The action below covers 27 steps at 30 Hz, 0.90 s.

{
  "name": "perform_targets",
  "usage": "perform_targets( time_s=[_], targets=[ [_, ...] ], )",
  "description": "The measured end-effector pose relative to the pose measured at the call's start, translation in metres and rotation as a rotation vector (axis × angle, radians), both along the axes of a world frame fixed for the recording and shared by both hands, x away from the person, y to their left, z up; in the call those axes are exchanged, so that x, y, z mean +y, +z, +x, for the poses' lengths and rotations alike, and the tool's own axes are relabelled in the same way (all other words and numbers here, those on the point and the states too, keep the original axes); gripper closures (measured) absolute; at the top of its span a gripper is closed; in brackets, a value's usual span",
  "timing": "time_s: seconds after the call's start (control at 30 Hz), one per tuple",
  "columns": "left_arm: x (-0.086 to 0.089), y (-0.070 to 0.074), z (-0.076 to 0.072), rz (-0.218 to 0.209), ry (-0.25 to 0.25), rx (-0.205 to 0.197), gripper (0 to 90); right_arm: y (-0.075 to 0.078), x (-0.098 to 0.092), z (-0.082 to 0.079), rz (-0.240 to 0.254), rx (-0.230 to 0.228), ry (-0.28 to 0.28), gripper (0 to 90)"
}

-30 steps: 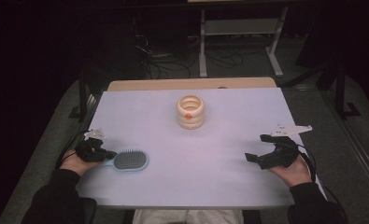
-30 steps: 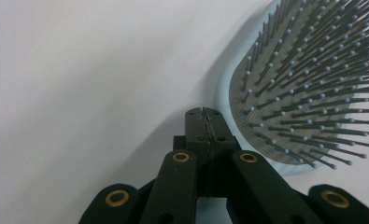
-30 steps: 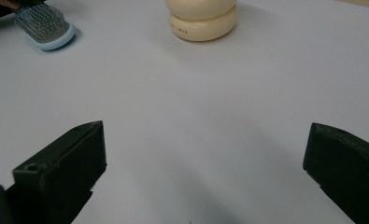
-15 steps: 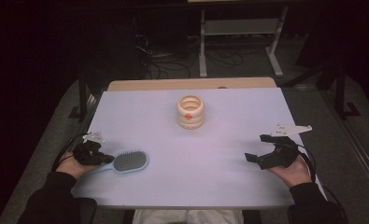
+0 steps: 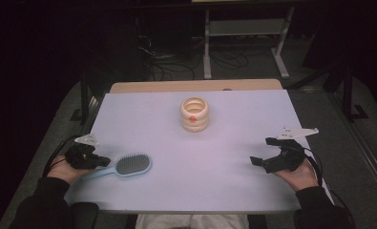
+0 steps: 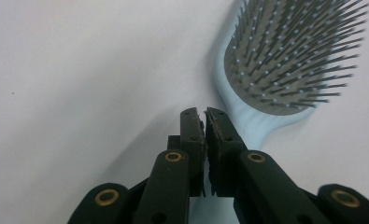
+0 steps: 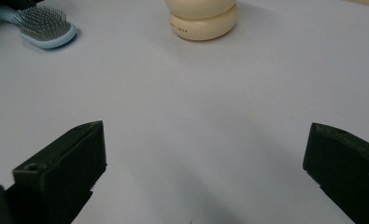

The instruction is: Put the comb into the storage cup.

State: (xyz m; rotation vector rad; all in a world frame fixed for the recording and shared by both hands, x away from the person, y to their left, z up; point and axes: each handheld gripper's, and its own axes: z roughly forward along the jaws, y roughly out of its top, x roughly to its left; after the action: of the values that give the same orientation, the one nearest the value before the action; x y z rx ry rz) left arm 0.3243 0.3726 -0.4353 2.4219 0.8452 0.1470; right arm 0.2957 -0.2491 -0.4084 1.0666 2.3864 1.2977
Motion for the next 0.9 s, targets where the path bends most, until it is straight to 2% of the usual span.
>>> perform_targets(
  time_s=[0.1, 0.13, 0.2, 0.3, 0.33, 0.37, 0.5, 0.6, 0.67, 0.73, 0.9],
  targets=[
    [0.002, 0.002, -0.002, -0.007, -0.003, -0.007, 82.5, 0.000, 0.000, 0.000, 0.000, -0.001, 0.001, 0.0],
    [0.004, 0.004, -0.004, 0.000, -0.004, -0.026, 81.2, 0.000, 0.000, 0.000, 0.000, 0.000, 0.000, 0.0],
    [0.005, 0.006, -0.006, -0.012, -0.010, -0.037, 77.5, 0.000, 0.000, 0.000, 0.000, -0.001, 0.001, 0.0],
    [0.007, 0.008, -0.008, -0.020, -0.015, -0.048, 68.1, 0.000, 0.000, 0.000, -0.001, -0.001, 0.002, 0.0],
    [0.007, 0.008, -0.008, -0.020, -0.015, -0.048, 68.1, 0.000, 0.000, 0.000, -0.001, 0.000, 0.002, 0.0],
    [0.008, 0.010, -0.010, -0.024, -0.027, -0.054, 62.1, 0.000, 0.000, 0.000, -0.002, 0.001, 0.002, 0.0],
    [0.007, 0.011, -0.012, -0.039, -0.047, -0.041, 58.2, 0.000, 0.000, 0.000, -0.001, 0.001, 0.002, 0.0],
    [0.003, 0.011, -0.013, -0.043, -0.085, -0.033, 47.7, -0.001, 0.001, 0.000, -0.002, 0.002, 0.003, 0.0],
    [0.000, 0.010, -0.012, -0.038, -0.095, -0.018, 43.4, -0.001, 0.001, 0.000, -0.001, 0.003, 0.003, 0.0],
    [-0.002, 0.009, -0.011, -0.019, -0.104, -0.019, 39.0, -0.001, 0.000, 0.000, 0.000, 0.003, 0.004, 0.0],
    [-0.007, 0.003, -0.008, 0.025, -0.096, 0.000, 28.3, -0.001, 0.000, 0.001, 0.000, 0.006, 0.003, 0.0]
  ],
)
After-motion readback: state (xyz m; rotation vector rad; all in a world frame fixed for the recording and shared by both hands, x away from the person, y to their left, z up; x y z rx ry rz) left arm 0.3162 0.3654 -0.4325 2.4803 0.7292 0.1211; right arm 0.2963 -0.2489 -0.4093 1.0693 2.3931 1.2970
